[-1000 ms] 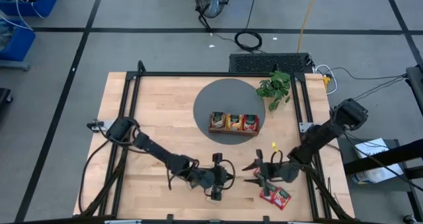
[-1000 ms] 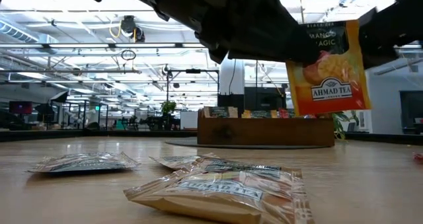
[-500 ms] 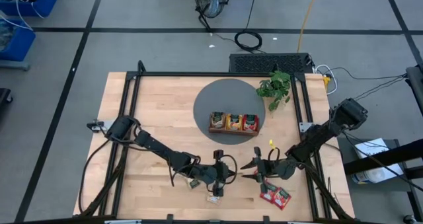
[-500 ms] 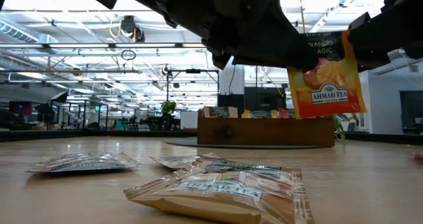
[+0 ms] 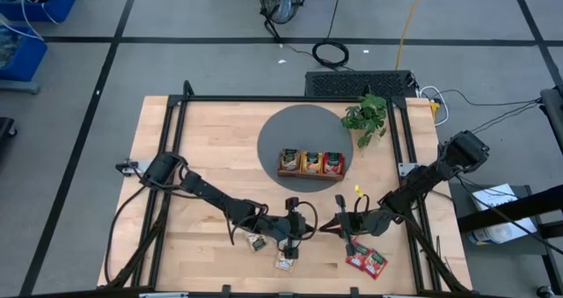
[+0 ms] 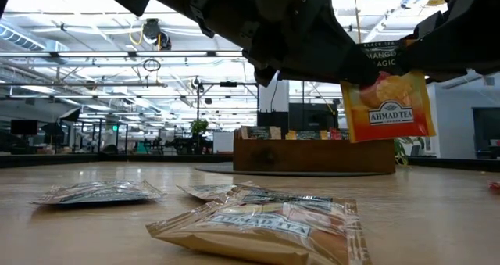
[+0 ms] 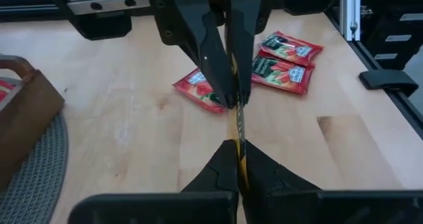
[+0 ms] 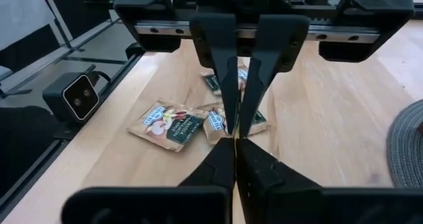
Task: Pick & Place Tea
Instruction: Put the yellow tea bag into the middle section of the wooden organiser
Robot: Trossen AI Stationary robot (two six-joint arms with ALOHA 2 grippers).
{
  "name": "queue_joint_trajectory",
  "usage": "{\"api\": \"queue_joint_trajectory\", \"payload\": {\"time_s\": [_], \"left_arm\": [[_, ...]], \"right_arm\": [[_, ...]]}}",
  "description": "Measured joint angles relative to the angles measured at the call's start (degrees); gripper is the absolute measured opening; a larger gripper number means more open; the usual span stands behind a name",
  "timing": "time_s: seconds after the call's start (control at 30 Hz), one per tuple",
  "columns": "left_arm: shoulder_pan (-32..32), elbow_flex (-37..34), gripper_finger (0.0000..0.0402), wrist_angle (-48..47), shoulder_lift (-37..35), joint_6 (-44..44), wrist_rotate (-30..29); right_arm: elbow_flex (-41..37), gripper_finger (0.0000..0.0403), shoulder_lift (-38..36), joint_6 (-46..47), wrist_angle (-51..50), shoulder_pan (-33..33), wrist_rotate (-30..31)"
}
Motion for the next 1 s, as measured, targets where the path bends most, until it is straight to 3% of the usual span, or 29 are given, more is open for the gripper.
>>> {"api": "queue_joint_trajectory", "payload": {"time_s": [0.13, 0.37, 0.5, 0.6, 0.73, 0.93, 1.0], "left_arm": [[-0.1, 0.0, 0.0020, 0.0, 0.0, 1.6, -0.1], [-0.5, 0.0, 0.0112, -3.8, -2.7, 1.5, -1.4], [-1.4, 0.0, 0.0158, -14.0, -6.2, -4.9, -1.2], [-3.6, 0.0, 0.0169, -19.7, -7.5, -8.9, -1.9], [-8.7, -1.7, 0.0138, -19.9, -7.4, -9.5, -6.5], [-13.7, -9.2, 0.0019, -11.7, -7.6, -11.8, -15.3], [-14.3, -11.4, 0.0011, -6.5, -7.8, -11.6, -16.8]], "right_arm": [[0.0, 0.0001, 0.0, -0.1, 0.0, 0.0, 0.1], [0.0, 0.0000, 0.0, 0.1, -2.2, 0.0, 0.1], [0.0, 0.0000, 0.0, 0.2, -3.8, 0.1, 0.2], [0.0, 0.0000, 0.0, 0.2, -6.0, 0.1, 1.7], [-0.6, 0.0000, 0.0, -0.9, -5.4, -0.3, 1.8], [-4.4, 0.0000, -1.8, -7.8, 4.7, -4.2, 1.4], [-5.6, 0.0000, -4.1, -12.3, 8.6, -7.2, -0.2]]}}
